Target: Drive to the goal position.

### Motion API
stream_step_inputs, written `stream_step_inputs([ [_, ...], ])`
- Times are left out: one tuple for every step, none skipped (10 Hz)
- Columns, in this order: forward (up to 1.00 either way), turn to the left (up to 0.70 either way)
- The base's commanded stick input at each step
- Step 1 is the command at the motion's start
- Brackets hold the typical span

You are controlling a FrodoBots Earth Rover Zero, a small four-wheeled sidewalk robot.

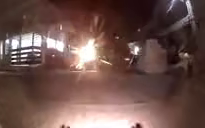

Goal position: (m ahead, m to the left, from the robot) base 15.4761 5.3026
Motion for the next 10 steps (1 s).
stream_step_inputs([
  [0.85, 0.00],
  [0.85, 0.00],
  [0.85, 0.00],
  [0.85, 0.00],
  [0.85, 0.00],
  [0.85, 0.00],
  [0.85, 0.00],
  [0.85, 0.00],
  [0.85, 0.00],
  [0.85, 0.00],
])
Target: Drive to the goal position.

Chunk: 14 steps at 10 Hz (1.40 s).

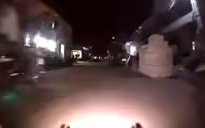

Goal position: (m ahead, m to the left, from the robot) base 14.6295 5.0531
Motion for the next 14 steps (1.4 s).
stream_step_inputs([
  [0.85, 0.00],
  [0.85, 0.00],
  [0.85, 0.00],
  [0.85, 0.00],
  [0.85, 0.00],
  [0.85, 0.00],
  [0.85, 0.00],
  [0.85, 0.00],
  [0.85, 0.00],
  [0.85, 0.00],
  [0.85, 0.00],
  [0.85, 0.00],
  [0.85, 0.00],
  [0.85, 0.00],
])
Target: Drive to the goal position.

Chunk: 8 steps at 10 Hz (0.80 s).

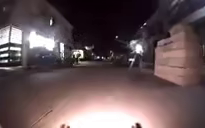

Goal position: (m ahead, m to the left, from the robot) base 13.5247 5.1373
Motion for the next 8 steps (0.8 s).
stream_step_inputs([
  [0.85, 0.00],
  [0.85, 0.00],
  [0.85, 0.00],
  [0.85, 0.00],
  [0.85, -0.09],
  [0.85, -0.34],
  [0.85, -0.34],
  [0.85, -0.14],
])
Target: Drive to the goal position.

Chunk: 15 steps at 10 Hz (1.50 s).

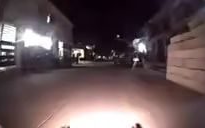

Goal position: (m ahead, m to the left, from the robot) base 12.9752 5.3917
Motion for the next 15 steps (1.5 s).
stream_step_inputs([
  [0.85, 0.00],
  [0.85, 0.00],
  [0.85, 0.00],
  [0.85, 0.00],
  [0.85, 0.00],
  [0.85, 0.00],
  [0.85, 0.00],
  [0.85, 0.00],
  [0.85, 0.00],
  [0.85, 0.00],
  [0.85, 0.00],
  [0.85, 0.00],
  [0.85, 0.00],
  [0.85, 0.00],
  [0.85, 0.00],
])
